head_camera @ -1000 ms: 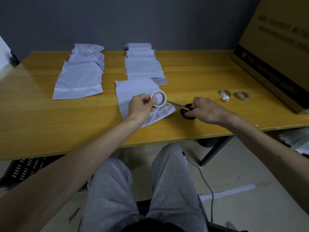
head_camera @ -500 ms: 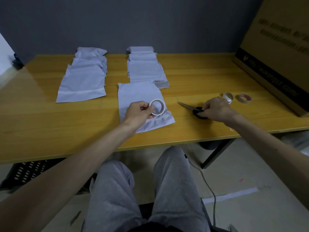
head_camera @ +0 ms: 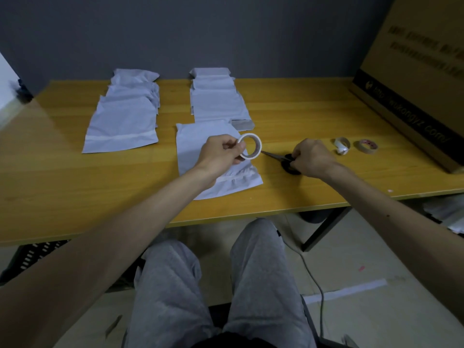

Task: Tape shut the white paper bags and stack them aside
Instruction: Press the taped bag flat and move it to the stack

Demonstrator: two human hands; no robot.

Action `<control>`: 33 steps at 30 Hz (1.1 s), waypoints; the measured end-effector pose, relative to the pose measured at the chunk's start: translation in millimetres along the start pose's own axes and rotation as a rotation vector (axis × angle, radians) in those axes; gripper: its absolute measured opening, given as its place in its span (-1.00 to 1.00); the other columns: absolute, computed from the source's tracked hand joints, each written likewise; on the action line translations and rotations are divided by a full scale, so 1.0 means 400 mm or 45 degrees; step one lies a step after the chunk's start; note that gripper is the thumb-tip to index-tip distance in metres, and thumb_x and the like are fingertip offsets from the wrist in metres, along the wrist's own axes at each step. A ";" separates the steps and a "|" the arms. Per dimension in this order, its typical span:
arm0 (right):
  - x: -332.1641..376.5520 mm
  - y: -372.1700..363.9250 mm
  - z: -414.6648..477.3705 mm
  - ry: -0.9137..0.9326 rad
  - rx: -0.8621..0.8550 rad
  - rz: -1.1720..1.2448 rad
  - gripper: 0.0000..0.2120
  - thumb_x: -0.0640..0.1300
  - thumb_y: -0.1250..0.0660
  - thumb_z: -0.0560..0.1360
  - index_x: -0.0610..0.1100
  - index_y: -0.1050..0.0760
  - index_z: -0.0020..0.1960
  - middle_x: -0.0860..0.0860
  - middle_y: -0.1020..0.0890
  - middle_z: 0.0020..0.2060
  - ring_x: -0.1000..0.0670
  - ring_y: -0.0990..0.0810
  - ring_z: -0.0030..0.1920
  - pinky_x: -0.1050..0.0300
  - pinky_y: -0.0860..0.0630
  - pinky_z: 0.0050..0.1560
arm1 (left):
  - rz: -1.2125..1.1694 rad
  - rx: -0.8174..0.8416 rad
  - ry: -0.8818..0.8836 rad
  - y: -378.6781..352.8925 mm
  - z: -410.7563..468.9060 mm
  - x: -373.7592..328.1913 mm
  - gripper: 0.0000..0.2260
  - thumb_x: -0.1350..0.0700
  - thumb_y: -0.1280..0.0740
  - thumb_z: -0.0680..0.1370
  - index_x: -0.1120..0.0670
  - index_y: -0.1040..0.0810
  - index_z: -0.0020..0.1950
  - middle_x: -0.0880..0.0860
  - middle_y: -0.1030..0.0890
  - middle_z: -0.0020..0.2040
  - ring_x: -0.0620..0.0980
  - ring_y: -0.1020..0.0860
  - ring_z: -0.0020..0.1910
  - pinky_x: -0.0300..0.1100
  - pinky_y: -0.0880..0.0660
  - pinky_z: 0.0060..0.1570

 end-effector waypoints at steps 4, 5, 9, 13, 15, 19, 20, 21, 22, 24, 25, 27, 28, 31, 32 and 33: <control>0.047 0.008 -0.020 0.162 -0.171 0.513 -0.79 -0.03 -0.37 0.53 -0.17 -0.59 0.00 -0.03 -0.64 -0.14 -0.01 -0.55 -0.13 0.09 -0.44 -0.17 | -0.003 0.035 -0.001 -0.019 0.016 -0.012 -0.88 0.20 -0.40 0.53 0.24 -0.59 -0.01 0.15 -0.63 -0.16 0.06 -0.65 -0.17 -0.07 -0.62 -0.02; 0.066 0.004 -0.031 0.195 -0.108 0.722 -0.81 0.00 -0.40 0.50 -0.11 -0.58 -0.01 0.02 -0.63 -0.17 0.03 -0.56 -0.16 0.11 -0.48 -0.18 | -0.004 0.039 -0.008 -0.023 0.018 -0.014 -0.87 0.21 -0.41 0.52 0.25 -0.58 0.01 0.16 -0.62 -0.15 0.08 -0.66 -0.16 -0.08 -0.62 -0.03; 0.093 -0.015 -0.037 0.228 -0.032 1.093 -0.86 -0.18 -0.44 0.47 -0.15 -0.52 -0.02 -0.04 -0.63 -0.19 0.10 -0.60 -0.27 0.20 -0.56 -0.22 | -0.051 0.072 -0.027 -0.043 0.020 -0.015 -0.82 0.22 -0.41 0.52 0.29 -0.56 0.05 0.21 -0.62 -0.08 0.12 -0.65 -0.09 -0.05 -0.62 -0.03; 0.044 -0.030 -0.014 0.009 -0.096 1.128 -0.89 -0.18 -0.47 0.44 -0.20 -0.58 -0.12 -0.12 -0.65 -0.27 0.02 -0.60 -0.37 0.03 -0.55 -0.16 | 0.145 0.236 -0.102 -0.046 0.021 -0.001 -0.77 0.11 -0.41 0.53 0.18 -0.57 0.13 0.05 -0.64 -0.06 -0.02 -0.62 0.02 -0.19 -0.56 0.07; 0.017 -0.043 -0.008 -0.098 -0.069 1.052 -0.84 -0.16 -0.49 0.42 -0.24 -0.60 -0.10 -0.12 -0.65 -0.31 0.00 -0.58 -0.42 0.02 -0.56 -0.19 | 0.420 0.385 -0.198 -0.042 0.027 0.017 -0.66 0.08 -0.41 0.53 0.13 -0.51 0.28 0.02 -0.61 0.07 -0.09 -0.56 0.13 -0.39 -0.46 0.10; 0.008 -0.051 -0.009 -0.037 -0.143 0.776 -0.82 -0.15 -0.48 0.43 -0.25 -0.60 -0.07 -0.14 -0.67 -0.31 -0.01 -0.62 -0.41 0.08 -0.60 -0.26 | 0.757 0.619 -0.372 -0.038 0.029 0.034 -0.58 0.05 -0.41 0.53 0.08 -0.46 0.35 0.00 -0.54 0.22 -0.21 -0.45 0.17 -0.54 -0.34 0.05; 0.011 -0.049 -0.011 0.003 -0.174 0.719 -0.83 -0.14 -0.48 0.44 -0.24 -0.60 -0.07 -0.13 -0.67 -0.30 -0.01 -0.64 -0.39 0.09 -0.60 -0.28 | 0.825 0.641 -0.420 -0.041 0.030 0.032 -0.61 0.04 -0.41 0.53 0.06 -0.48 0.33 -0.02 -0.53 0.20 -0.20 -0.40 0.18 -0.49 -0.32 0.08; 0.015 -0.048 -0.012 0.035 -0.206 0.667 -0.82 -0.12 -0.48 0.44 -0.22 -0.60 -0.07 -0.12 -0.67 -0.28 -0.02 -0.64 -0.35 0.10 -0.60 -0.27 | 0.900 0.659 -0.460 -0.044 0.031 0.029 -0.64 0.03 -0.40 0.53 0.04 -0.51 0.30 -0.04 -0.52 0.18 -0.17 -0.34 0.18 -0.42 -0.27 0.11; 0.017 -0.047 -0.010 0.058 -0.239 0.606 -0.81 -0.10 -0.48 0.44 -0.21 -0.60 -0.06 -0.10 -0.66 -0.24 -0.03 -0.64 -0.29 0.10 -0.58 -0.25 | 0.954 0.678 -0.485 -0.049 0.034 0.028 -0.69 0.02 -0.40 0.52 0.03 -0.55 0.25 -0.05 -0.52 0.15 -0.14 -0.29 0.18 -0.36 -0.23 0.14; 0.019 -0.045 -0.008 0.083 -0.291 0.473 -0.78 -0.07 -0.47 0.44 -0.20 -0.61 -0.01 -0.09 -0.64 -0.18 -0.04 -0.62 -0.16 0.12 -0.53 -0.16 | 0.973 0.711 -0.495 -0.056 0.038 0.023 -0.78 0.02 -0.43 0.50 0.05 -0.62 0.11 -0.03 -0.53 0.11 -0.10 -0.26 0.18 -0.32 -0.22 0.17; 0.018 -0.043 -0.008 0.089 -0.311 0.432 -0.77 -0.07 -0.46 0.45 -0.21 -0.61 0.02 -0.10 -0.64 -0.14 -0.05 -0.61 -0.12 0.11 -0.52 -0.13 | 0.961 0.727 -0.488 -0.059 0.039 0.020 -0.82 0.03 -0.44 0.49 0.06 -0.64 0.06 -0.02 -0.53 0.09 -0.09 -0.26 0.19 -0.31 -0.22 0.17; 0.018 -0.036 -0.012 0.120 -0.348 0.395 -0.80 -0.09 -0.42 0.49 -0.21 -0.62 0.02 -0.11 -0.65 -0.10 -0.04 -0.58 -0.11 0.14 -0.48 -0.13 | 0.966 0.742 -0.475 -0.066 0.042 0.016 -0.88 0.05 -0.45 0.48 0.06 -0.64 -0.03 0.00 -0.52 0.08 -0.07 -0.26 0.20 -0.30 -0.22 0.17; 0.021 -0.030 -0.021 0.158 -0.371 0.389 -0.83 -0.11 -0.40 0.50 -0.21 -0.62 0.00 -0.11 -0.66 -0.10 -0.01 -0.56 -0.14 0.19 -0.44 -0.16 | 0.977 0.740 -0.472 -0.068 0.043 0.014 -0.91 0.06 -0.46 0.48 0.05 -0.63 -0.07 0.00 -0.52 0.07 -0.07 -0.26 0.20 -0.29 -0.22 0.17; 0.040 -0.011 -0.069 0.295 -0.446 0.436 -0.88 -0.17 -0.35 0.52 -0.20 -0.64 -0.08 -0.05 -0.67 -0.17 0.05 -0.53 -0.21 0.29 -0.36 -0.24 | 0.973 0.738 -0.452 -0.071 0.045 0.005 -0.93 0.09 -0.44 0.50 0.06 -0.59 -0.13 0.01 -0.54 0.07 -0.06 -0.28 0.20 -0.29 -0.23 0.15; 0.044 -0.008 -0.085 0.320 -0.461 0.470 -0.88 -0.17 -0.35 0.52 -0.19 -0.64 -0.09 -0.04 -0.67 -0.20 0.04 -0.55 -0.22 0.27 -0.39 -0.24 | 0.963 0.740 -0.441 -0.072 0.044 0.002 -0.93 0.10 -0.42 0.51 0.07 -0.58 -0.12 0.02 -0.55 0.06 -0.05 -0.29 0.18 -0.31 -0.23 0.13; 0.048 -0.009 -0.099 0.330 -0.455 0.504 -0.88 -0.17 -0.36 0.51 -0.19 -0.64 -0.10 -0.02 -0.67 -0.23 0.05 -0.57 -0.23 0.27 -0.42 -0.24 | 0.956 0.739 -0.432 -0.073 0.043 0.000 -0.93 0.10 -0.40 0.53 0.08 -0.57 -0.11 0.04 -0.55 0.04 -0.06 -0.29 0.15 -0.34 -0.23 0.08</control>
Point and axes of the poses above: each hand's wrist, its own z-axis towards the middle knuckle, its own y-axis out of the back of the hand, x = y × z, the point moved 5 cm from there along z, towards the middle knuckle
